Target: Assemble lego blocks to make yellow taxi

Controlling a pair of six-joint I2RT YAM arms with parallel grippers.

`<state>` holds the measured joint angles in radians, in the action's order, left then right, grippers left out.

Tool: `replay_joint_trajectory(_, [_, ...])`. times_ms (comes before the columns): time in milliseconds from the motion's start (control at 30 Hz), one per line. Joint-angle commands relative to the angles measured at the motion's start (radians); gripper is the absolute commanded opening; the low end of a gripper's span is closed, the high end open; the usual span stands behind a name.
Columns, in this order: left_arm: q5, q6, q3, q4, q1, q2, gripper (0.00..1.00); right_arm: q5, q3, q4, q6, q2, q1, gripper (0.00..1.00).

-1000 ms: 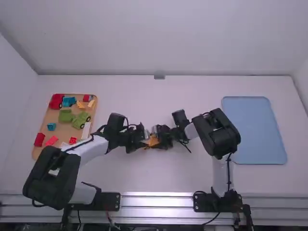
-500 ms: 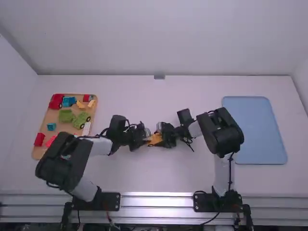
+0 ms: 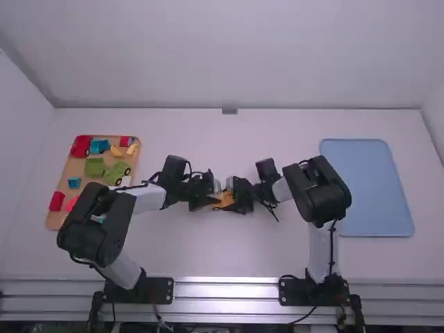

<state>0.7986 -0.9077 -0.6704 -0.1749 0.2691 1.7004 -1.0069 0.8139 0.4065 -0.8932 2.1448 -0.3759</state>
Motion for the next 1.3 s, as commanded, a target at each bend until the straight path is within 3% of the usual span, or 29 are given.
replay_joint_trajectory(0, [0.043,-0.032,-0.002,0.008,0.0,0.002,0.02,0.036,-0.022,-0.017,-0.01,0.013,-0.003,0.66])
replay_joint_trajectory(533, [0.034,-0.069,0.01,0.006,-0.001,0.043,0.02,0.035,-0.023,-0.017,-0.029,0.013,-0.003,0.73])
replay_joint_trajectory(833, [0.031,-0.051,0.01,-0.04,-0.002,0.081,0.02,0.035,-0.023,-0.017,-0.031,0.013,-0.003,0.61])
replay_joint_trajectory(1267, [0.058,-0.052,0.01,-0.042,-0.056,0.081,0.02,0.035,-0.023,-0.025,-0.032,0.013,-0.004,0.59])
